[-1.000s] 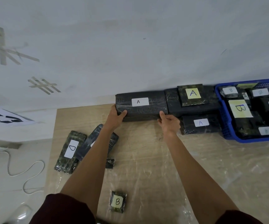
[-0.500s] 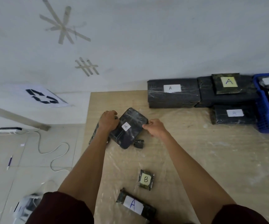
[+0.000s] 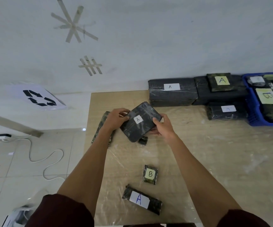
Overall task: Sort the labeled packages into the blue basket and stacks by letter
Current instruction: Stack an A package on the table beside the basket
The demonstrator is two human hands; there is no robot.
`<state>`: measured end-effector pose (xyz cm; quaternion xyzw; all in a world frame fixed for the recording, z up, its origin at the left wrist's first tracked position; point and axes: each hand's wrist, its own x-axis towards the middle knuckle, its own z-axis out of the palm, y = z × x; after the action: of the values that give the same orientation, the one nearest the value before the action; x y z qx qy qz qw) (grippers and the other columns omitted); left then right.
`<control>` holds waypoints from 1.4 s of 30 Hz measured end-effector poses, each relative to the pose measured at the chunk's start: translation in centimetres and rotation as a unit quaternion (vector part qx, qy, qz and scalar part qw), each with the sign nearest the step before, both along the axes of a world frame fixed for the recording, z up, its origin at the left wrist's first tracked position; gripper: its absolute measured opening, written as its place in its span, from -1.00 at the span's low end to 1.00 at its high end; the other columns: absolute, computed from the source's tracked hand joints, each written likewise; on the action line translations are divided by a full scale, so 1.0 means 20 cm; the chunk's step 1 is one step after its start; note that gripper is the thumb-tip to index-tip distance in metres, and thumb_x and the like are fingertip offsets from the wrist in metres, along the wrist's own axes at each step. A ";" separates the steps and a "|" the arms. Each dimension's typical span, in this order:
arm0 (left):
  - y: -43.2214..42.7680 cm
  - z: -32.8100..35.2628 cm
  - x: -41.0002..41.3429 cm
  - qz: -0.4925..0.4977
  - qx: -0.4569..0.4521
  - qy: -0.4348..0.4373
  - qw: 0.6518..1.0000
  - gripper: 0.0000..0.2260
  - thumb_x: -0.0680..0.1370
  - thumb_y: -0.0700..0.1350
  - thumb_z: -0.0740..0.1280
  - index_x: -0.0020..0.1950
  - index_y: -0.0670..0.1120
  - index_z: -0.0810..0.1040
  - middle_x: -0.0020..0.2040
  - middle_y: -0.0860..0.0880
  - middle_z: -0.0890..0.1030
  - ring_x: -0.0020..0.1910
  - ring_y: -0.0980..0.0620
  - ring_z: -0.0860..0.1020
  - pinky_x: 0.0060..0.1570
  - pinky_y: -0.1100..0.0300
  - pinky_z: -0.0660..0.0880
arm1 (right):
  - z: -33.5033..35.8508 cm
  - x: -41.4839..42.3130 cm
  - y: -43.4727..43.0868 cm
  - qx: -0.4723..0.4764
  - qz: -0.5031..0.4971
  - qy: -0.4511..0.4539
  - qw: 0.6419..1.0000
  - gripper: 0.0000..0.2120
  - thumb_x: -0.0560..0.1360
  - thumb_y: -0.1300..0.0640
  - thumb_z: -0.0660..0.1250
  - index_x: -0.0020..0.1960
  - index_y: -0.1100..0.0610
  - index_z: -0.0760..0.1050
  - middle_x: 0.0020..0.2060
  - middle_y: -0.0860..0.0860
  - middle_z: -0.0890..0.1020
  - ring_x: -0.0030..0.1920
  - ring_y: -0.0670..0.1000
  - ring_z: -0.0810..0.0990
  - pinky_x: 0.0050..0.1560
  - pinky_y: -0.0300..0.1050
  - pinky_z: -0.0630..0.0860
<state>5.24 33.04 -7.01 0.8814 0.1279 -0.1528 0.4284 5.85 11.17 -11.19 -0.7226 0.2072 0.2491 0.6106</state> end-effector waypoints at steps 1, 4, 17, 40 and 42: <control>-0.02 0.03 0.00 -0.001 -0.017 -0.020 1.000 -0.75 0.59 -0.20 0.40 0.26 -0.11 0.63 0.04 -0.05 0.63 -0.02 0.04 0.56 -0.06 0.23 0.52 | 0.03 -0.01 -0.03 0.016 -0.021 0.005 1.000 -0.77 0.64 0.06 0.31 0.26 0.00 0.36 0.06 0.17 0.67 -0.11 0.12 0.73 -0.12 0.01 0.69; -0.11 0.08 0.01 0.030 -0.097 -0.072 0.992 -0.78 0.54 -0.19 0.47 0.19 -0.11 0.67 0.07 -0.10 0.69 -0.03 0.08 0.62 -0.02 0.23 0.56 | 0.11 -0.04 -0.14 0.069 -0.075 -0.004 0.995 -0.78 0.66 0.10 0.27 0.27 0.06 0.34 -0.05 0.19 0.68 -0.24 0.08 0.70 -0.28 -0.12 0.62; -0.75 0.27 0.04 0.101 -0.314 -0.053 0.943 -0.29 0.45 -0.11 0.57 0.49 -0.03 0.28 0.29 -0.06 0.59 0.16 -0.04 0.65 0.07 0.01 0.65 | 0.46 -0.01 -0.77 0.055 -0.043 -0.114 0.991 -0.50 0.47 -0.03 0.52 0.27 0.03 0.34 0.18 0.15 0.57 0.10 0.08 0.62 0.09 0.11 0.65; -1.61 0.52 0.07 0.099 -0.254 -0.146 0.951 -0.42 0.46 -0.11 0.57 0.24 0.25 0.29 0.17 0.14 0.60 0.13 0.20 0.61 0.13 0.28 0.54 | 0.67 0.22 -1.52 0.126 0.042 -0.268 0.954 -0.42 0.48 0.09 0.52 0.39 -0.08 0.32 0.17 -0.08 0.61 0.19 -0.03 0.62 0.33 0.10 0.53; -1.62 0.53 0.07 0.098 -0.264 -0.145 0.949 -0.48 0.48 -0.06 0.56 0.20 0.31 0.32 0.20 0.07 0.62 0.18 0.09 0.63 0.16 0.20 0.55 | 0.67 0.21 -1.51 0.125 0.025 -0.272 0.954 -0.27 0.49 0.08 0.51 0.53 -0.03 0.19 0.20 -0.18 0.53 0.24 -0.06 0.56 0.38 0.05 0.47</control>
<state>6.74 0.69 3.67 0.7328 0.1053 -0.0093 0.6722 10.11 -19.10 2.29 -0.6856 -0.0179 0.0818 0.7232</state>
